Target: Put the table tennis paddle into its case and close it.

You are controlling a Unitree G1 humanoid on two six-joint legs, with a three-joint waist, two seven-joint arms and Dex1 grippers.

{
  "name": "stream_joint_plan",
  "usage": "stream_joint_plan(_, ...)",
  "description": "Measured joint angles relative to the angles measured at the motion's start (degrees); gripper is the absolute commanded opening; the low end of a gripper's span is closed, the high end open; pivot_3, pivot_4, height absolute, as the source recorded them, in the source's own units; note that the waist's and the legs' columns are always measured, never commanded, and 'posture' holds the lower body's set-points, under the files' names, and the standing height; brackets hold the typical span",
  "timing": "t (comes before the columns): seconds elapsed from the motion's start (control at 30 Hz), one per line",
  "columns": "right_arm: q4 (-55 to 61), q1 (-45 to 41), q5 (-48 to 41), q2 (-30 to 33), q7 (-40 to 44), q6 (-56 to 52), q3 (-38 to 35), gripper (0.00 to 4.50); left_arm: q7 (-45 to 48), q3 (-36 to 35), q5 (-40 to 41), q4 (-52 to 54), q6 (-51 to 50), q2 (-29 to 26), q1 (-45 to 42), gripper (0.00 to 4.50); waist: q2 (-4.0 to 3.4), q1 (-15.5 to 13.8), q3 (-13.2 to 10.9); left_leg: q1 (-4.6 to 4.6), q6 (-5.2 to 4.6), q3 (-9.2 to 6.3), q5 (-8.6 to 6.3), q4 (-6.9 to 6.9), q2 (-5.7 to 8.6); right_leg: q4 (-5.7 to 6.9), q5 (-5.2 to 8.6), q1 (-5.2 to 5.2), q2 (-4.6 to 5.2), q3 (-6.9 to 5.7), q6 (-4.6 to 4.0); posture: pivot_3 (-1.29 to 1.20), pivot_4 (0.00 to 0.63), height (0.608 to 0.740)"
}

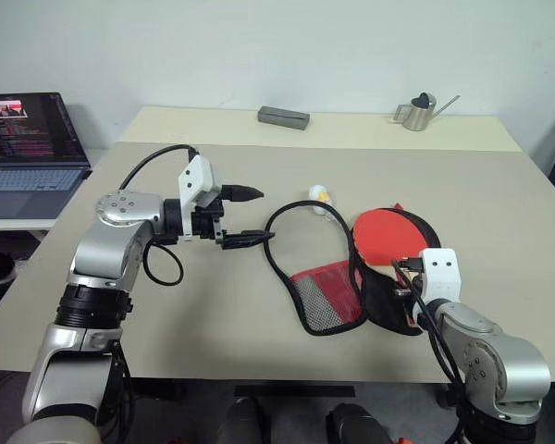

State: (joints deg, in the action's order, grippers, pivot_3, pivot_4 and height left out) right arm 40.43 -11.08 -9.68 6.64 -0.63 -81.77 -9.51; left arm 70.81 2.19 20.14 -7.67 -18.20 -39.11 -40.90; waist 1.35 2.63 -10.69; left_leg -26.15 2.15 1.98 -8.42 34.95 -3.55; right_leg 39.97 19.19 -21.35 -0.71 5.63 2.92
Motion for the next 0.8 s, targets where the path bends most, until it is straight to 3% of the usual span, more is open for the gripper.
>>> stream_joint_plan(0.13,-0.2,0.0,0.7,0.0,-0.6,0.3,0.0,1.12,0.0,0.1,-0.1,-0.1,0.0,0.1,0.0,4.50,0.00,0.0,0.0,0.00,0.00,0.00,0.00,0.00,0.00,0.00,0.00,-0.01,0.00,0.00,0.00,0.00,0.150,0.740)
stream_joint_plan(0.47,-0.6,-0.3,1.8,-0.2,-0.2,3.2,-0.2,4.26,-0.1,0.1,-0.1,-0.1,0.0,0.1,0.0,4.50,0.00,0.1,0.0,0.00,0.00,0.00,0.00,0.00,-0.01,0.00,0.00,-0.01,-0.01,0.01,0.00,0.00,0.150,0.740)
stream_joint_plan(0.67,3.3,-0.1,-1.5,6.0,8.1,11.6,2.1,4.26,-0.4,0.1,0.0,-0.1,0.0,0.1,0.1,4.50,0.00,0.3,0.0,0.00,0.00,0.00,0.00,0.00,-0.01,-0.01,0.00,0.00,-0.02,0.01,0.01,0.00,0.150,0.740)
stream_joint_plan(0.8,3.6,-2.2,-7.1,8.9,15.5,15.3,-0.4,4.26,-1.6,-0.1,-0.1,-0.2,-0.1,0.1,0.3,4.50,0.02,0.5,0.0,0.01,-0.01,-0.01,0.01,0.02,-0.02,0.01,0.00,0.03,-0.02,-0.01,0.00,0.00,0.150,0.740)
